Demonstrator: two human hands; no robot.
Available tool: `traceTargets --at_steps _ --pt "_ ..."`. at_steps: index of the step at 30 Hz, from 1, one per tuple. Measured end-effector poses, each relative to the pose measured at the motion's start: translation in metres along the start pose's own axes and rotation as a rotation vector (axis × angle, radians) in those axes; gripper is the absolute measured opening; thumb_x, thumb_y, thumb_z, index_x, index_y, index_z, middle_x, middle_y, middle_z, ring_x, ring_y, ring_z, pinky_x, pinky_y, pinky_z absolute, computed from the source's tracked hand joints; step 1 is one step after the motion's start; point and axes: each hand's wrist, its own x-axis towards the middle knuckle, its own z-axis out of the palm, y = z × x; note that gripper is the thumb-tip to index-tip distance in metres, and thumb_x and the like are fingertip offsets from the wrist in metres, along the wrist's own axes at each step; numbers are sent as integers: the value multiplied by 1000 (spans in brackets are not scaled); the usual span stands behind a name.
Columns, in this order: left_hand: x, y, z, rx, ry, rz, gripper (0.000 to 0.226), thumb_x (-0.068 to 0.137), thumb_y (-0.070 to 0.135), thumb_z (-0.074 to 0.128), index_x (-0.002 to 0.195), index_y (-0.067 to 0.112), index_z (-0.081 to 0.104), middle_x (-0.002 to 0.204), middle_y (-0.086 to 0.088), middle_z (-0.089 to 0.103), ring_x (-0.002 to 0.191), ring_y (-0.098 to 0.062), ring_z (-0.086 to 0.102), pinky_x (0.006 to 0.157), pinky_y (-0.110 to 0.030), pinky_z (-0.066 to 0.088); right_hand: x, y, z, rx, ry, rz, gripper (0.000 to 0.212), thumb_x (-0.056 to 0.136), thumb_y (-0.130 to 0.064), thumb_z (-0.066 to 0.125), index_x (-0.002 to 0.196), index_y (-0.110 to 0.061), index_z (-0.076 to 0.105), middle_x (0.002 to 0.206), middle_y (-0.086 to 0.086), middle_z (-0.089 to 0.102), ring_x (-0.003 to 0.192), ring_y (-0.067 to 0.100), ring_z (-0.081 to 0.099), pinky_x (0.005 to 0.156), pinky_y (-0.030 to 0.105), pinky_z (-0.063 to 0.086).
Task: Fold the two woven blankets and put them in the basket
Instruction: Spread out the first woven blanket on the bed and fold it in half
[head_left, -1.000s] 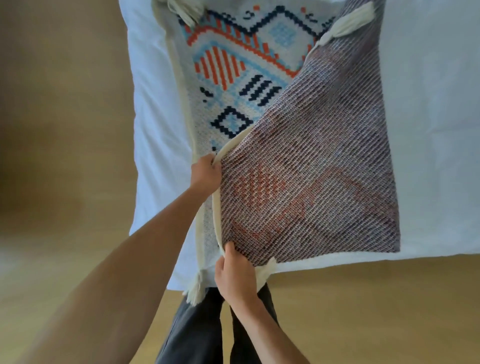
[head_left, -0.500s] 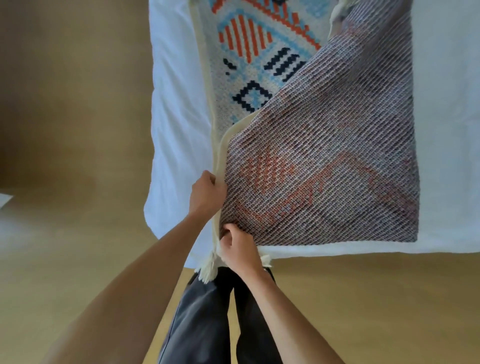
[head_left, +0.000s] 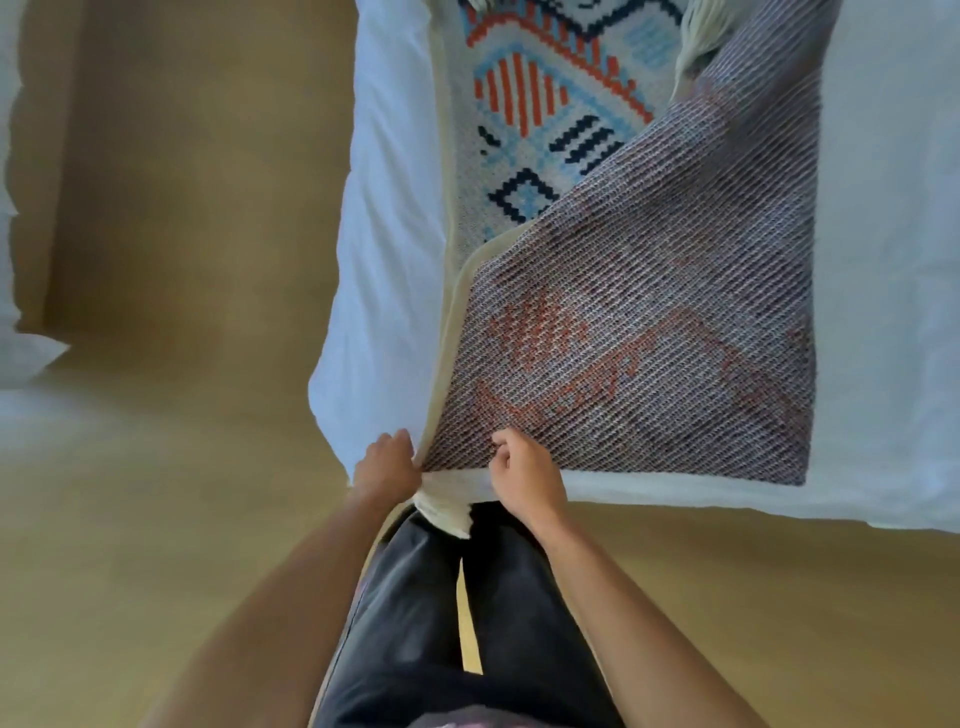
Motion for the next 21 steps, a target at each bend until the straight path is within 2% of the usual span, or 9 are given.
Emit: traceTargets --at_steps 3,6,10,13,15,18,21 --pt "-19 -6 -20 54 -4 -7 30 88 11 49 117 8 48 118 -11 49 110 -29 50 87 -42 47 -14 -2 -12 -42 -22 18 32 94 -14 43 124 -13 53 121 1 58 107 18 54 82 27 41" --pt "-41 -14 -38 -75 12 -41 29 85 8 48 114 8 50 114 -9 54 102 -27 54 77 -34 45 -30 -10 -24 -76 -61 40 31 94 -18 43 123 -14 53 121 0 56 107 17 53 82 28 42" --pt "-75 -37 -64 -307 81 -63 16 85 14 50 100 10 55 96 -7 61 82 -23 57 66 -29 43 -51 -26 -38 -72 -81 72 28 93 -20 44 118 -13 55 116 2 57 99 17 54 81 30 44" --pt "-103 -61 -80 -419 125 -53 8 86 12 49 88 9 56 78 -3 61 63 -14 52 53 -26 39 -66 -44 -41 -63 -79 91 28 93 -16 44 117 -11 57 117 5 59 105 21 55 88 35 46" --pt "-112 -83 -86 -451 115 -44 9 87 12 48 87 9 56 76 -4 60 64 -15 54 55 -26 41 -70 -58 -36 -63 -64 88 24 93 -14 43 111 -9 59 111 6 62 102 22 56 89 38 47" --pt "-112 -121 -97 -429 68 -33 13 90 18 48 96 13 58 86 -3 63 82 -21 59 73 -34 48 -68 -91 -20 -48 -31 80 19 93 -14 45 104 -8 60 104 6 64 100 24 58 87 39 47" --pt "-101 -160 -117 -381 20 36 16 92 23 48 103 16 57 92 1 61 87 -19 56 74 -31 44 -58 -138 7 -50 -42 73 24 94 -18 45 110 -9 60 108 5 63 105 25 57 87 33 44"
